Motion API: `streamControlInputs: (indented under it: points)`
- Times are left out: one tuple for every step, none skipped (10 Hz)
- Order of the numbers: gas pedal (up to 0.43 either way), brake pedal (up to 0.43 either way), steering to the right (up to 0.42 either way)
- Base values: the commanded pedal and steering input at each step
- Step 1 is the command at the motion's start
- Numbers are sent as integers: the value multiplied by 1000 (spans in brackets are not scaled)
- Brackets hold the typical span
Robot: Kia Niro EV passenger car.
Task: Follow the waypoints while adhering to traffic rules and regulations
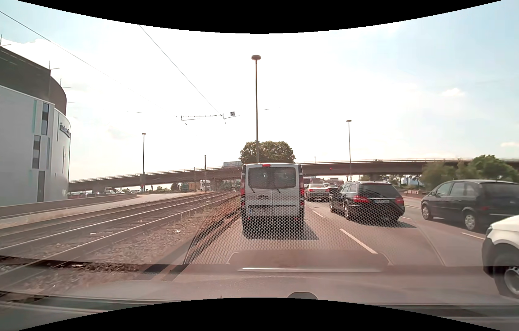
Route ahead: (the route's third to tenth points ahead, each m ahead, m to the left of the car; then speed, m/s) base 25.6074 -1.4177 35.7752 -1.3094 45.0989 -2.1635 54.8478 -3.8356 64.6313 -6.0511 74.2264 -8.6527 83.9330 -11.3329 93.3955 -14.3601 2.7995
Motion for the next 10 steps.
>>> streamControlInputs:
  points:
    - [280,0,-8]
    - [268,0,-8]
    - [240,0,-8]
    - [240,0,-8]
    - [240,0,-8]
    - [228,0,-7]
    - [228,0,-6]
    - [228,0,-6]
    - [220,0,-6]
    - [197,0,-6]
